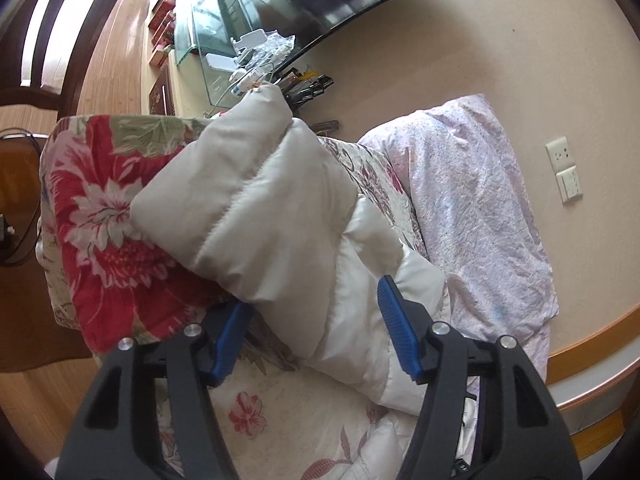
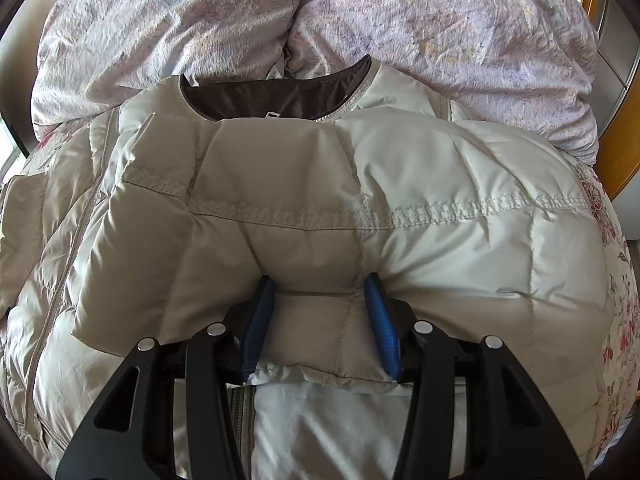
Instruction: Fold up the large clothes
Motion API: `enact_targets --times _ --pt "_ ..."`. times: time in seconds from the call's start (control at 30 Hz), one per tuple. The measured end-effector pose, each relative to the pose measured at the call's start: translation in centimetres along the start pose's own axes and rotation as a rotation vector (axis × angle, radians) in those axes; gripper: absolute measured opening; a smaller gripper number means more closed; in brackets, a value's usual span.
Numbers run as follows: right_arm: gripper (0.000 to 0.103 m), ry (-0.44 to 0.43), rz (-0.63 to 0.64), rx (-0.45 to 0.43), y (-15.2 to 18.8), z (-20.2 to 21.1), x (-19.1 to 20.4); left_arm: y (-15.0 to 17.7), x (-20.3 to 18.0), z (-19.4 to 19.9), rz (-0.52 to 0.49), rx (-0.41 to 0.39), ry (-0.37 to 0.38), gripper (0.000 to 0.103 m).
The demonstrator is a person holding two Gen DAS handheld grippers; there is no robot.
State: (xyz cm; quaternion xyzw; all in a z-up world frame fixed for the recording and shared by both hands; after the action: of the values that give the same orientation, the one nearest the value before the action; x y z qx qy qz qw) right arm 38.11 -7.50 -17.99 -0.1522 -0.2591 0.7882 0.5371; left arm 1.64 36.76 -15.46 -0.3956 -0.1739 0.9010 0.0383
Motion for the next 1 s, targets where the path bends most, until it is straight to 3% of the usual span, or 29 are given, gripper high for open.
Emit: enact_targets --times 0.2,0.27,0.4,0.53,0.6,0.73,0.87,1.0 --pt "0.050 0.000 0.000 -0.003 0.0 0.1 0.1 0.5 0.1 -1.3 0.022 0.029 0.012 0.058" --pt "0.050 0.002 0.002 -0.004 0.0 0.1 0.1 0.3 0.4 -1.3 0.055 0.012 0.025 0.047" --pt "0.050 0.004 0.006 -0.007 0.0 0.1 0.2 -0.6 1.4 -1.4 0.123 -0.009 0.044 0.034" --pt "0.050 0.014 0.018 -0.012 0.0 0.1 0.2 -1.5 1.5 -1.2 0.128 -0.037 0.048 0.012" --pt "0.050 0.021 0.028 -0.013 0.0 0.1 0.3 -2.1 0.8 -0.6 0.125 -0.060 0.063 0.009" --pt "0.056 0.053 0.038 -0.012 0.0 0.0 0.2 -3.5 -3.5 1.2 0.012 -0.110 0.090 0.007" --pt "0.058 0.065 0.034 -0.001 -0.2 -0.2 -0.1 -4.2 -10.2 3.2 -0.147 -0.144 0.143 0.007" --pt "0.071 0.154 0.086 -0.019 -0.2 -0.2 0.0 -3.1 -17.3 5.1 -0.310 -0.175 0.194 0.007"
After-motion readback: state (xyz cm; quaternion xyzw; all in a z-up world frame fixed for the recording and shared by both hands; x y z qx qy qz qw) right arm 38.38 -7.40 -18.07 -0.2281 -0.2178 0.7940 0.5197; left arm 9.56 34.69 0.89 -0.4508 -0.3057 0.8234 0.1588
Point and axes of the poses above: each gripper's, at about its wrist camera, not at the fingertips, and z roughly against the way its jaws point, x to its left, y to its underside, the point moved 7 cm from there along -z, roughly the way its jaws point, and after that the axes turned 5 degrees about -y, right-handed, at the moved point
